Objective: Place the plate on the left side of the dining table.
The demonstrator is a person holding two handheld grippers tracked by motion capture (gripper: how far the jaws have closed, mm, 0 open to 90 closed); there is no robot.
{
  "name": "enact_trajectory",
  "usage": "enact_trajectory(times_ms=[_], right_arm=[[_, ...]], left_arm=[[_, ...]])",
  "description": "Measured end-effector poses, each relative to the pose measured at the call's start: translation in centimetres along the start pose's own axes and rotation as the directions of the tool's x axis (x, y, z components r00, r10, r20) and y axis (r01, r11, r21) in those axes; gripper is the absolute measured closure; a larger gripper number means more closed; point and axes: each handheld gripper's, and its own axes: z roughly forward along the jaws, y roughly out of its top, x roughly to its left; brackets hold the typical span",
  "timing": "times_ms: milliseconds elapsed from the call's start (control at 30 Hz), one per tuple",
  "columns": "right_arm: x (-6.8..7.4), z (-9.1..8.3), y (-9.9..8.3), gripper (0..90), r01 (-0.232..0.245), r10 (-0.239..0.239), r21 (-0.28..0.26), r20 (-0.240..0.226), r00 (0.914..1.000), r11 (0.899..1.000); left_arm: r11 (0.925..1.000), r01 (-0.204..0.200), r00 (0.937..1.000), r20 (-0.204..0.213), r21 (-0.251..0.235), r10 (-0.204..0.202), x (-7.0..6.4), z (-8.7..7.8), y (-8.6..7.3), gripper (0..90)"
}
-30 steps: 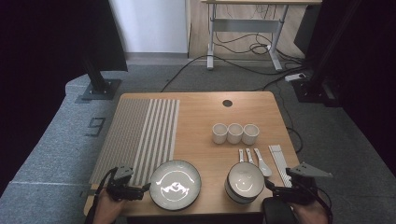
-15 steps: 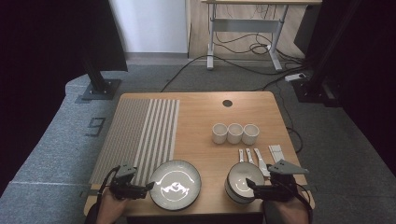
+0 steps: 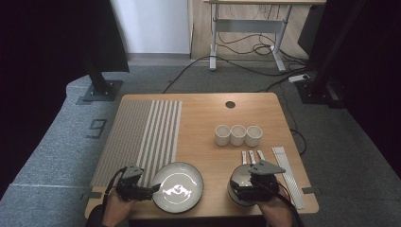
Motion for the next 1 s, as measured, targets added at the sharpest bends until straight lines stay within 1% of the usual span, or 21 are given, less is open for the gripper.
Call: enact_trajectory(times_ms=[67,167,233,267,400,500,567,600,733,767,800,833,867,900,933,1000], right_arm=[[0.5,0.4,0.2,11.1,0.005,-0.005,0.004,-0.008,1.0000,1.000],[1.3,1.3,0.6,11.2,0.024,-0.024,0.009,-0.023,0.9994,1.000],[1.6,1.5,0.8,11.2,0.027,-0.027,0.010,-0.030,0.9992,1.000],[2.1,2.1,1.1,11.2,0.036,-0.035,0.011,-0.043,0.9985,0.999],[3.0,3.1,1.6,11.3,0.054,-0.053,0.014,-0.066,0.9964,0.998],[3.4,3.5,1.7,11.3,0.058,-0.056,0.021,-0.070,0.9960,0.998],[4.0,4.0,1.9,11.4,0.064,-0.062,0.023,-0.079,0.9949,0.998],[4.6,4.5,2.1,11.7,0.071,-0.069,0.025,-0.090,0.9935,0.997],[5.5,5.6,2.4,12.0,0.089,-0.085,0.028,-0.114,0.9898,0.996],[5.5,5.6,2.4,12.0,0.089,-0.085,0.028,-0.114,0.9898,0.996],[5.8,5.8,2.5,12.0,0.090,-0.086,0.028,-0.128,0.9881,0.996],[6.4,6.3,2.7,12.0,0.097,-0.093,0.022,-0.148,0.9846,0.995],[6.4,6.3,2.7,12.0,0.097,-0.093,0.022,-0.148,0.9846,0.995],[6.8,6.8,2.8,11.9,0.105,-0.100,0.028,-0.154,0.9831,0.994],[6.8,6.8,2.8,11.9,0.105,-0.100,0.028,-0.154,0.9831,0.994],[7.3,7.4,2.9,11.9,0.112,-0.105,0.032,-0.162,0.9811,0.993]], left_arm=[[1.0000,0.007,0.9999,0.011,0.001,-0.007,0.0,0.1,0.0,5.5],[0.9997,0.023,0.9993,0.031,-0.004,-0.022,0.0,0.2,0.1,6.9],[0.9997,0.024,0.9992,0.033,-0.004,-0.024,0.0,0.2,0.1,7.0],[0.9996,0.029,0.9989,0.038,-0.003,-0.028,0.0,0.3,0.1,7.0],[0.9995,0.032,0.9987,0.041,-0.002,-0.032,0.0,0.4,0.2,6.9],[0.9994,0.035,0.9986,0.041,-0.003,-0.034,0.0,0.4,0.2,6.9],[0.9995,0.031,0.9987,0.040,0.000,-0.031,0.0,0.4,0.2,6.9],[0.9996,0.028,0.9988,0.039,0.001,-0.028,0.0,0.5,0.2,6.9],[0.9998,0.017,0.9994,0.030,0.010,-0.018,-0.1,0.6,0.2,6.6],[0.9998,0.015,0.9994,0.030,0.014,-0.015,-0.1,0.7,0.2,6.6],[0.9998,0.014,0.9993,0.034,0.013,-0.015,-0.1,0.7,0.2,6.5],[0.9998,0.017,0.9992,0.037,0.010,-0.017,0.0,0.7,0.2,6.8],[0.9998,0.017,0.9990,0.040,0.010,-0.018,0.0,0.8,0.2,6.8],[0.9998,0.015,0.9991,0.039,0.012,-0.015,-0.1,0.8,0.2,6.9],[0.9998,0.013,0.9992,0.038,0.013,-0.013,-0.1,0.8,0.2,6.9],[0.9998,0.011,0.9993,0.037,0.015,-0.012,-0.1,0.9,0.2,7.6]])
